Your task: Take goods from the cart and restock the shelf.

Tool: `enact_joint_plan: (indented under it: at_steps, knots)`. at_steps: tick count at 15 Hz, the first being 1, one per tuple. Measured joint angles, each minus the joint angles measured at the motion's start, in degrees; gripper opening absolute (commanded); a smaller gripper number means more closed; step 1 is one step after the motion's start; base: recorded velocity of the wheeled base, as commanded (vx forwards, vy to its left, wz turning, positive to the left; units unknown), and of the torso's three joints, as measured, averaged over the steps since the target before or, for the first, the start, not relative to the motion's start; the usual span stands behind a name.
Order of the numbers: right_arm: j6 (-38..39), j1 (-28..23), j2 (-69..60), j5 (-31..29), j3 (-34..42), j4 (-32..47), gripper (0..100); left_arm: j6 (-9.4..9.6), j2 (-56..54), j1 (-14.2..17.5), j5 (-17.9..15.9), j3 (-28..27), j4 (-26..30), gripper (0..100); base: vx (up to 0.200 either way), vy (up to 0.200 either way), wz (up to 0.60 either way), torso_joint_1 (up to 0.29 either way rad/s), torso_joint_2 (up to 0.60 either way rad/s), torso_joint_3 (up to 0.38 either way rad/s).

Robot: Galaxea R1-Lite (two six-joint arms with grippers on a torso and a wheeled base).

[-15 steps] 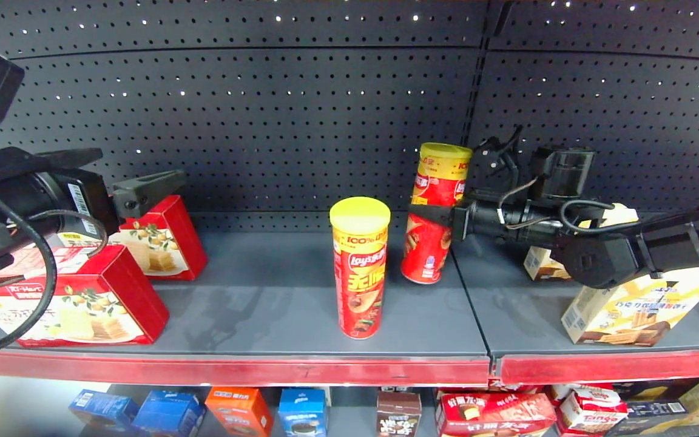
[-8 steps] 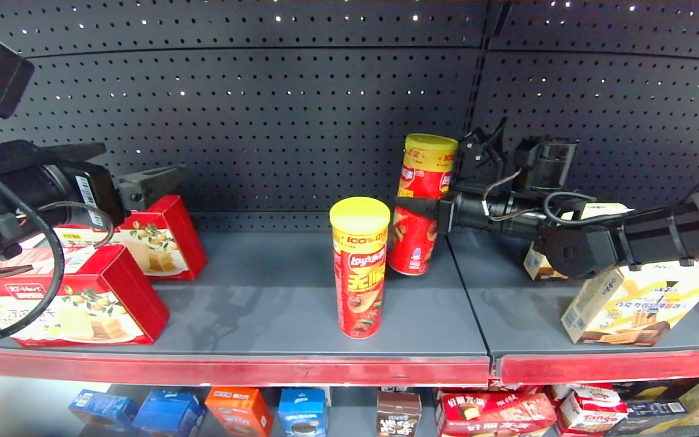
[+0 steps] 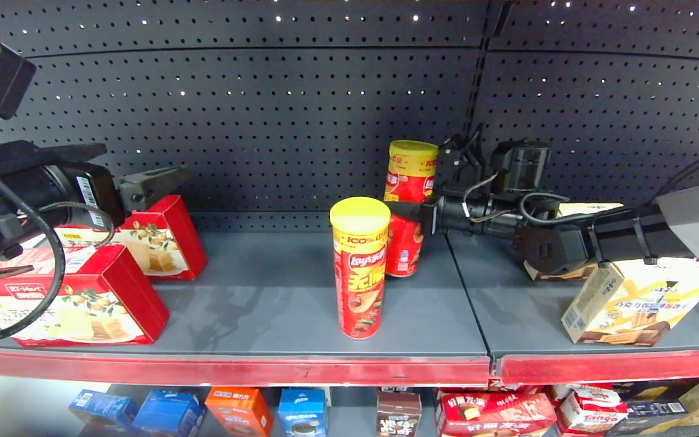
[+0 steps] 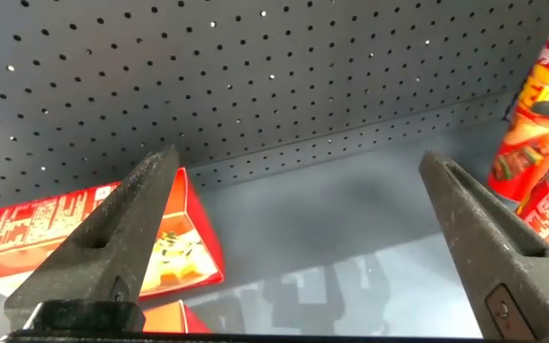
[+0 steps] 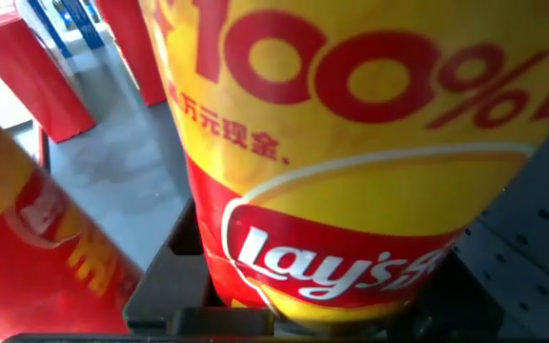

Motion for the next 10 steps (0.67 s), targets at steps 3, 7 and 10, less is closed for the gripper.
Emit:
enact_joint_plan:
  at_steps: [3, 7, 10]
  knots:
    - [-0.32, 0.16, 2.54, -0.02, -3.16, 1.26, 0, 0.00, 0.18, 0.00, 0.01, 0.06, 0.00, 100, 0.000, 0.000, 0.00, 0.000, 0.00, 0.000]
    - [-0.33, -0.28, 4.27, -1.97, -5.28, 3.07, 0, 0.00, 0.44, 0.02, 0.01, 0.06, -0.02, 100, 0.000, 0.000, 0.00, 0.000, 0.00, 0.000]
    - [-0.35, -0.26, 6.14, -5.91, -9.17, 4.93, 0, -0.02, 0.74, 0.02, 0.01, 0.09, -0.09, 100, 0.000, 0.000, 0.00, 0.000, 0.00, 0.000]
